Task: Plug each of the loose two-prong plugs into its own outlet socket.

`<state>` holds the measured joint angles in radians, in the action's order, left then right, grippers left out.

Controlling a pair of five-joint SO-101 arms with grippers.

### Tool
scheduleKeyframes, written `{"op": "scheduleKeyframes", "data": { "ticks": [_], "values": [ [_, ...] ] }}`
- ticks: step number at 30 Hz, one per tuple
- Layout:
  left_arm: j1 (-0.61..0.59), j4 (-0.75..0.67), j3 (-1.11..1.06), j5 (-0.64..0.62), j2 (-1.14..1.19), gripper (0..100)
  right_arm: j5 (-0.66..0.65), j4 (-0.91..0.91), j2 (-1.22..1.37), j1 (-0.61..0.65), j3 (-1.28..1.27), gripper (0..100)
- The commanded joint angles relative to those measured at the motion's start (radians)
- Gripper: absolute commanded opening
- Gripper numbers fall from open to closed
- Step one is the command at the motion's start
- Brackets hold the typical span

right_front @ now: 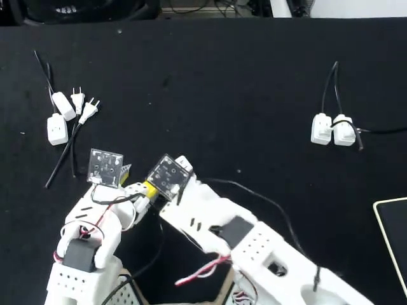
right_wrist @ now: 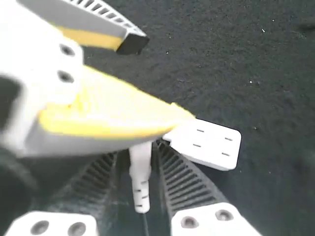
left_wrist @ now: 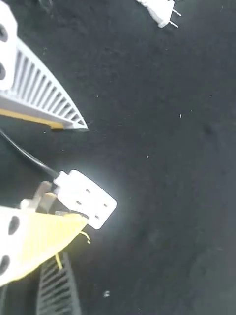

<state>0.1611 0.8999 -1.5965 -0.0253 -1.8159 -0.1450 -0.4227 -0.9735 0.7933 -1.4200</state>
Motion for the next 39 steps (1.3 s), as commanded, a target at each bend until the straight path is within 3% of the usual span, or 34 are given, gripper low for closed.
{"op": "scheduleKeyframes", "data": {
  "ticks": [1,16,39],
  "values": [
    [0.007,0.006,-0.004,0.011,0.008,27,-0.003,-0.041,-0.252,0.008,-0.053,1.1],
    [0.007,0.011,-0.004,0.014,0.008,27,0.0,-0.126,-0.564,0.006,-0.156,1.0],
    [0.004,0.012,-0.004,0.018,0.008,27,0.0,-0.221,-0.588,-0.069,-0.131,1.0]
  ]
}}
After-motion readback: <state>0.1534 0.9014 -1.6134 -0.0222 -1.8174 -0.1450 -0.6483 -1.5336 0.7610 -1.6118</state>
